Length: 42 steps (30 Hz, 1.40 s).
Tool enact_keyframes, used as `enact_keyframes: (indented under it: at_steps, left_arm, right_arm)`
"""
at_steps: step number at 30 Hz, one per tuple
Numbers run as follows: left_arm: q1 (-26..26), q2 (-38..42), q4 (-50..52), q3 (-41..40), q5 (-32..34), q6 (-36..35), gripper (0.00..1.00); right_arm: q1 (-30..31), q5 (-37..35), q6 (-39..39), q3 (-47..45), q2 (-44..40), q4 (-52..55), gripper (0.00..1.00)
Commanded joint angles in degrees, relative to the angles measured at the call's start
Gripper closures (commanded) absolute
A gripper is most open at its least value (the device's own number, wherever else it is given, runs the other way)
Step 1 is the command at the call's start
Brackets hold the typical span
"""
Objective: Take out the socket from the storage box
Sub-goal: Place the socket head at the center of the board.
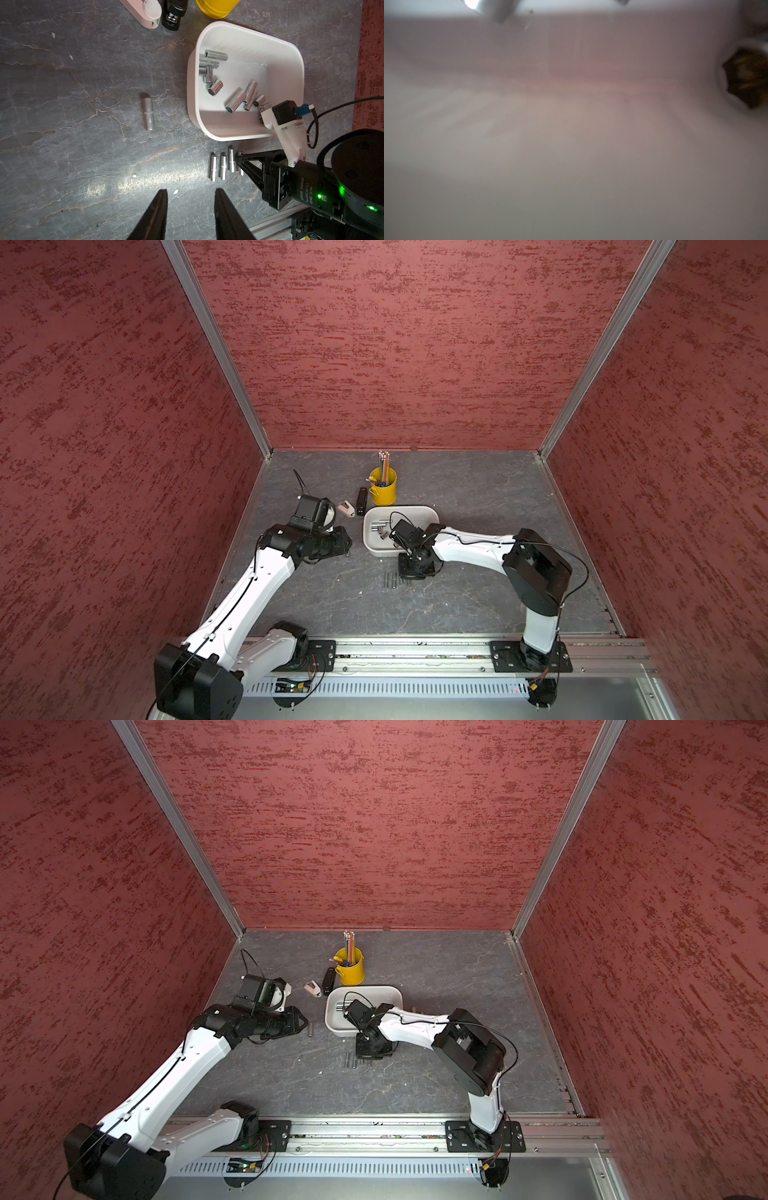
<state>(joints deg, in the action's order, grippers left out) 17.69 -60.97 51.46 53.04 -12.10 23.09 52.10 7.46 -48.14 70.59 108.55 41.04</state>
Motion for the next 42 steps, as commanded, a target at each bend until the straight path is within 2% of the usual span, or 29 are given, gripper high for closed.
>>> enact_keyframes:
  at_steps: [1,11,24,31,36,42]
  left_arm:
    - [0.1,-0.01,-0.6,-0.65,0.06,-0.5,0.6]
    - [0.12,-0.38,-0.59,-0.65,0.01,-0.5,0.59]
    - [1.04,-0.84,-0.53,-0.57,0.85,-0.42,0.59]
    - [2.87,-2.77,-0.7,2.35,-0.98,-0.94,0.59]
    - [8.49,-9.41,-0.36,9.91,0.64,-2.19,0.59]
    - [13.75,-25.25,2.57,22.9,4.08,-5.52,0.58]
  right_arm:
    - [0.37,-1.84,0.33,1.59,0.98,-1.09,0.86]
    - [0.31,-1.88,0.94,2.36,0.82,0.0,0.76]
    - [0.3,-1.93,2.07,3.13,-2.36,2.18,0.74]
    - [-0.08,-4.03,5.38,4.27,-7.59,5.79,0.72]
    - [-3.58,-3.87,10.6,2.77,-12.71,4.48,0.71]
    - [-9.74,-4.93,15.27,1.13,-17.07,4.81,0.7]
